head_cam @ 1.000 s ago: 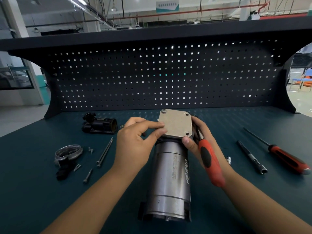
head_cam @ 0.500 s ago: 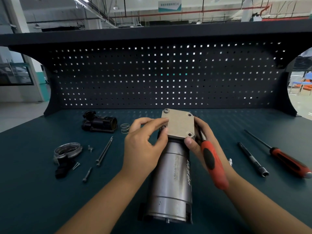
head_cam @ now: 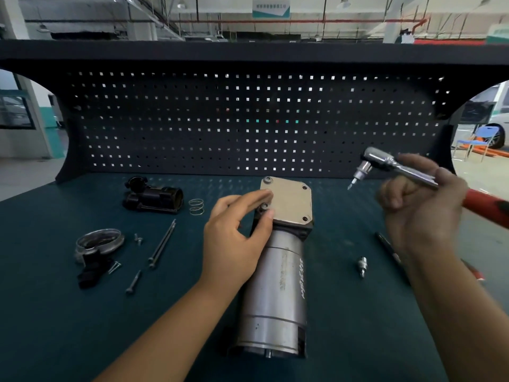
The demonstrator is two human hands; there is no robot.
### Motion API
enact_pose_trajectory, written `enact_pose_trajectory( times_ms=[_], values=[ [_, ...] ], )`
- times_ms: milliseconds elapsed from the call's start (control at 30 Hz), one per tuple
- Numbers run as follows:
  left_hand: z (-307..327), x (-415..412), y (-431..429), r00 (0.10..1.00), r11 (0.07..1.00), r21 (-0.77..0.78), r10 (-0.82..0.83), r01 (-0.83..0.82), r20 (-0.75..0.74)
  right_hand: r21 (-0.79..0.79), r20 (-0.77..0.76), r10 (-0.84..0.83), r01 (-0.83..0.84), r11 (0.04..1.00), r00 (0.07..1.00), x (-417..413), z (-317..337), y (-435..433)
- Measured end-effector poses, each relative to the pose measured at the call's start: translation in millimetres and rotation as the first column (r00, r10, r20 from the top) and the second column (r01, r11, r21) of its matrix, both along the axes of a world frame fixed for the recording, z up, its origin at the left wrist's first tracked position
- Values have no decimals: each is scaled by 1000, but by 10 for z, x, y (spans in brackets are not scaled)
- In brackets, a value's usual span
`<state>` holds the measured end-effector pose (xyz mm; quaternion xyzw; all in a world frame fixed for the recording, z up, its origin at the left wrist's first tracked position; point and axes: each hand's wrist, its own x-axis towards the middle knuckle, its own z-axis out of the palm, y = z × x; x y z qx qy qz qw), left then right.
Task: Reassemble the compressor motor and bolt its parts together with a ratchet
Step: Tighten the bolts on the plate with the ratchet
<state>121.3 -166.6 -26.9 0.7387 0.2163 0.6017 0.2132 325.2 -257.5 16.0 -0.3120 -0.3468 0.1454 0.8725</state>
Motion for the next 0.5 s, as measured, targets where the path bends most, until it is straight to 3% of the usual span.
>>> enact_pose_trajectory(
  times_ms=[100,200,333,500],
  values=[
    [13,-2,-9,1000,999,-17,-27,27,14,114,-39,310,-304,946,950,-93,170,-60],
    [20,-18,9,999,999,-35,-34,34,28,83,3,404,-403,912,915,-278,287,7],
    [33,-13,45,993,996,-40,-77,80,89,-89,44,533,-528,844,845,-514,413,177],
    [25,13,100,982,991,-62,-110,121,156,-181,51,613,-597,782,788,-635,417,322]
  ],
)
